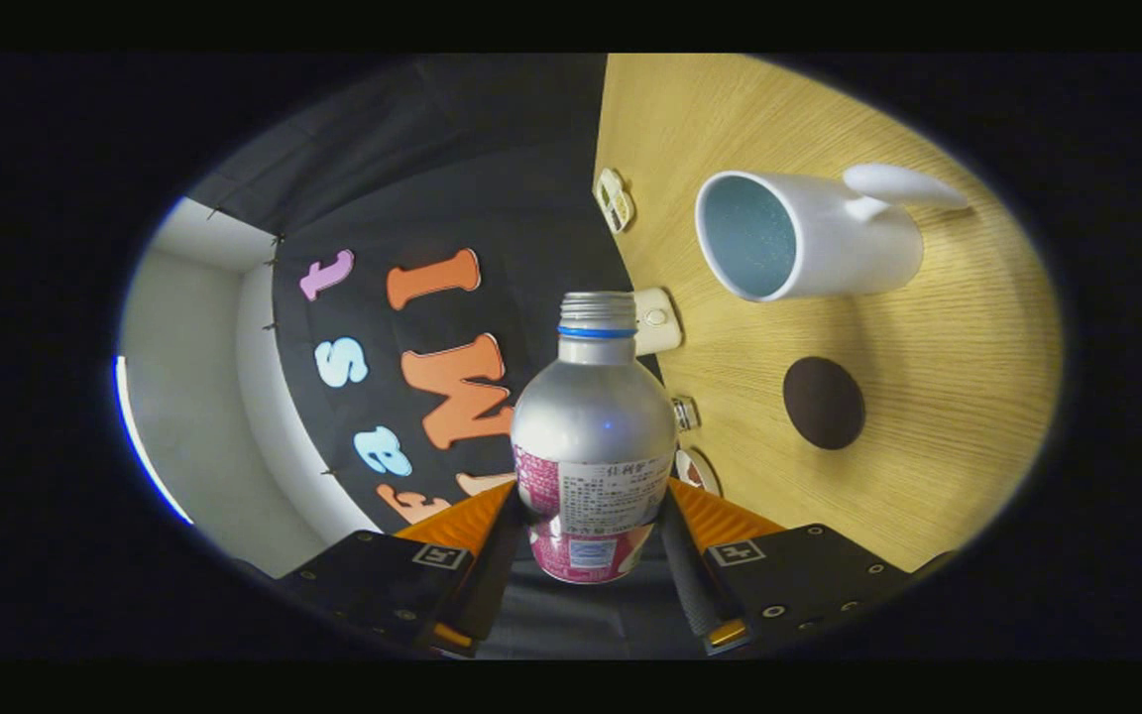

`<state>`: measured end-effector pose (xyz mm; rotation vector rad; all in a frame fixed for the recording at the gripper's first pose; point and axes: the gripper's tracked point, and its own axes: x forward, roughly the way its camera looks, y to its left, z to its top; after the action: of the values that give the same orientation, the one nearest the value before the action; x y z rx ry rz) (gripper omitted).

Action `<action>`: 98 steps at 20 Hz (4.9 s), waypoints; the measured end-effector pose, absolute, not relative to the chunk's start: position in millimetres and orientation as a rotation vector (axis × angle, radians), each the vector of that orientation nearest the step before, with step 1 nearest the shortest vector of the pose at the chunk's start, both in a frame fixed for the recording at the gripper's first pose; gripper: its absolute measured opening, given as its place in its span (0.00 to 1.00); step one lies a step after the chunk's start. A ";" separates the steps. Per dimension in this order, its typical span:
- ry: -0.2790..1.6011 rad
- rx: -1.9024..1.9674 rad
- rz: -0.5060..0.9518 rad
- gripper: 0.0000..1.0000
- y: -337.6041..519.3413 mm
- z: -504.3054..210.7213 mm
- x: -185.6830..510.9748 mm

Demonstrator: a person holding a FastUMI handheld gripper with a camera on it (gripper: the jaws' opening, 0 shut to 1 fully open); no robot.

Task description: Take the bottle from table, then pour the juice into the cup, finally place the bottle on the coaster

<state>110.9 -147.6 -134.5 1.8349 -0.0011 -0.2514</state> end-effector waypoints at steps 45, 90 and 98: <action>-0.078 2.094 -0.220 0.73 -154.4 -118.7 111.6; 0.012 1.831 -0.289 0.73 -157.0 -130.6 106.8; 0.041 1.313 -0.265 0.72 -142.3 -125.1 115.4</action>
<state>115.4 -142.3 -125.1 1.3129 0.0410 -0.2649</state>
